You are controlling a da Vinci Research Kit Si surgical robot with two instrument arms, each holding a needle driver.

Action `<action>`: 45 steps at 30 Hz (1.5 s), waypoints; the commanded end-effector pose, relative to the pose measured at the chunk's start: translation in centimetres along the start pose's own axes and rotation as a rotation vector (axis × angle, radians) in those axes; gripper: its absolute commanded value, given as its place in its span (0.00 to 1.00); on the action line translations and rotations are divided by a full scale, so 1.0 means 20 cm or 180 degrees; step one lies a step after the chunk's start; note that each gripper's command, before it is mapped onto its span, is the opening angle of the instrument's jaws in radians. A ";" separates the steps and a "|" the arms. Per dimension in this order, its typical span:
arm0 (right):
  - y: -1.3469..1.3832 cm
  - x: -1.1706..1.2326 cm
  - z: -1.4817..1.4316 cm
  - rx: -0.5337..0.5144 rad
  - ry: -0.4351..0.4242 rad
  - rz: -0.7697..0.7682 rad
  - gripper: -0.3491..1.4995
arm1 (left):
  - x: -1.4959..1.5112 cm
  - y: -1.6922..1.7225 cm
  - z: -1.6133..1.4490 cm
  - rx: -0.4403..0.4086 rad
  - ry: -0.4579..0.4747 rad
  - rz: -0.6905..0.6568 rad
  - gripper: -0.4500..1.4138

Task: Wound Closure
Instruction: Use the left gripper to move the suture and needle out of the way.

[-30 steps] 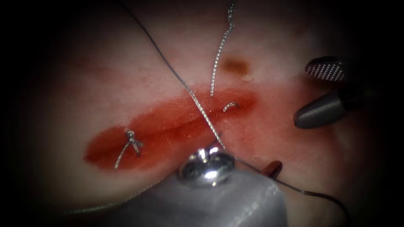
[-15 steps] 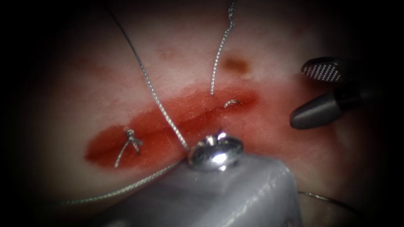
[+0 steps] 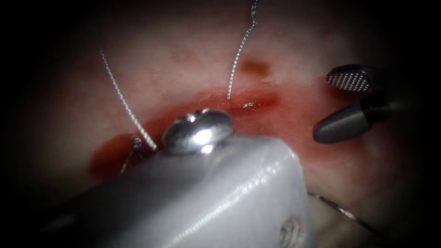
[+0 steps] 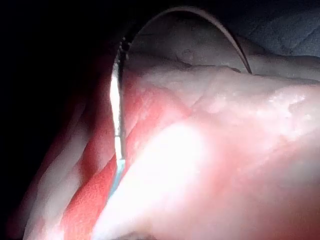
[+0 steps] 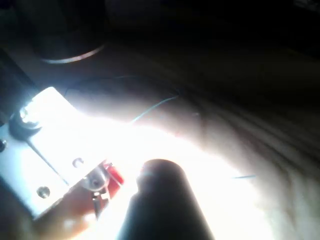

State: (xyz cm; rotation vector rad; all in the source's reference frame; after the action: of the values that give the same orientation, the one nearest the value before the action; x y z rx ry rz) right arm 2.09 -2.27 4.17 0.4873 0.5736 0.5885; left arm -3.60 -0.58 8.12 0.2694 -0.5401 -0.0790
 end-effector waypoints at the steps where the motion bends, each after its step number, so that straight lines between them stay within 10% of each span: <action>1: -0.001 0.008 0.001 0.0001 0.0023 -0.0008 0.86 | -0.003 0.005 -0.001 -0.0017 -0.0010 0.0015 0.00; 13: -0.001 0.008 0.001 0.0003 0.0025 -0.0005 0.86 | 0.010 0.009 -0.005 0.0143 -0.0065 0.0062 0.29; 17: -0.001 0.008 0.001 0.0002 0.0025 -0.0006 0.86 | 0.009 0.009 -0.003 0.0133 -0.0080 0.0002 0.68; 24: -0.001 0.008 0.001 0.0003 0.0025 -0.0006 0.86 | 0.006 0.007 -0.002 0.0149 -0.0157 -0.0093 0.47; 26: -0.001 0.008 0.001 0.0003 0.0025 -0.0006 0.86 | 0.005 0.008 -0.002 0.0158 -0.0153 -0.0116 0.34; 28: -0.001 0.008 0.002 0.0002 0.0025 -0.0006 0.86 | 0.005 0.008 -0.003 0.0157 -0.0154 -0.0192 0.00; 39: -0.002 0.008 0.002 -0.0002 0.0027 -0.0003 0.87 | 0.017 0.021 -0.027 0.0342 -0.0524 -0.0740 0.00; 45: -0.002 0.008 0.002 -0.0004 0.0027 0.0001 0.88 | 0.058 0.039 -0.040 0.0583 -0.0773 -0.0556 0.00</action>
State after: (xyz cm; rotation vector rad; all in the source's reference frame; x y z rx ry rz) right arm 2.13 -2.29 4.18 0.4859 0.5736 0.5923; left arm -1.98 0.11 8.33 0.5100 -0.7842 -0.2216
